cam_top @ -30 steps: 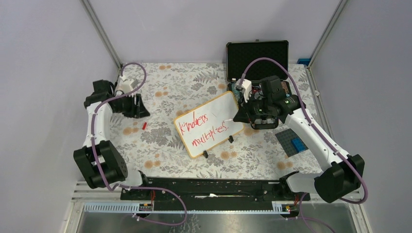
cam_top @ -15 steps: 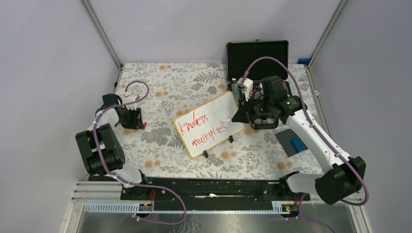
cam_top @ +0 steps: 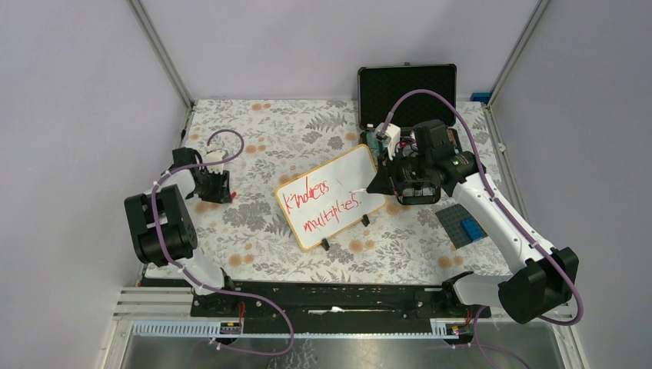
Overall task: Write a sentence on the whiteboard
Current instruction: Pick up the pen cap from the center of the board.
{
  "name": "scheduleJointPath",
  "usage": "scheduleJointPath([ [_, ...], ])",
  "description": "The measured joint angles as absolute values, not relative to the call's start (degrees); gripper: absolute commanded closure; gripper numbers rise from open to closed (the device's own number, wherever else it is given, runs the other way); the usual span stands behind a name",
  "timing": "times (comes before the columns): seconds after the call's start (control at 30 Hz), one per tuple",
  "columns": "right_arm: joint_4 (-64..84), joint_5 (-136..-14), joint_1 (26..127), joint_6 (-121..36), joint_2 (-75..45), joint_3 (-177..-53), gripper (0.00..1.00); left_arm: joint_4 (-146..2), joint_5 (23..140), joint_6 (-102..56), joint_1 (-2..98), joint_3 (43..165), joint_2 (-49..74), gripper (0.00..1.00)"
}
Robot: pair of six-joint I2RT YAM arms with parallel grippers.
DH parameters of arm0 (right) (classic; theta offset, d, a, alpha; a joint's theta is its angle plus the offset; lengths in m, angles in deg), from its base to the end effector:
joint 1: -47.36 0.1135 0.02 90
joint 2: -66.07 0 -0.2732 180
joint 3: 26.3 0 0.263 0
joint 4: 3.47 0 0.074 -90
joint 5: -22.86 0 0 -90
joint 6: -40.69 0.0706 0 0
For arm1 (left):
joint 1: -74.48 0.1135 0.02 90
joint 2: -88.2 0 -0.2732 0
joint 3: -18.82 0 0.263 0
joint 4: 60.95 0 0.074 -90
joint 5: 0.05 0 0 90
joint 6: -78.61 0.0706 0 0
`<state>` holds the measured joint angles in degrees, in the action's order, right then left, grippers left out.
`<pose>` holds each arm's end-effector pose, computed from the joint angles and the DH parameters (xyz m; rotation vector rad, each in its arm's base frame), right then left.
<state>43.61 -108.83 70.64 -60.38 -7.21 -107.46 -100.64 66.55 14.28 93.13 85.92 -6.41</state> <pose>0.2571 0.1617 0.3311 -1.0164 1.9589 0.9319 0.3207 0.0786 0.1364 0.2683 2.5963 -0.3018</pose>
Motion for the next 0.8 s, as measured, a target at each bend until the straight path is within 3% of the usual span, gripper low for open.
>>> scheduleJointPath([
  [0.3,43.61,-108.74,70.6,-60.4,-7.21,-107.46,1.0,-97.25,69.59,14.09,89.3,85.42,-7.44,0.67],
  [0.43,43.61,-108.72,70.6,-60.38,-7.21,-107.46,1.0,-96.44,70.18,14.54,88.85,85.09,-7.44,0.86],
  [0.57,43.61,-108.63,70.6,-60.4,-7.21,-107.46,1.0,-96.29,70.49,15.16,88.78,85.03,-7.42,1.0],
  [0.8,43.69,-108.65,70.56,-59.9,-7.47,-108.49,1.0,-106.5,68.47,15.64,88.76,90.25,-6.19,1.0],
])
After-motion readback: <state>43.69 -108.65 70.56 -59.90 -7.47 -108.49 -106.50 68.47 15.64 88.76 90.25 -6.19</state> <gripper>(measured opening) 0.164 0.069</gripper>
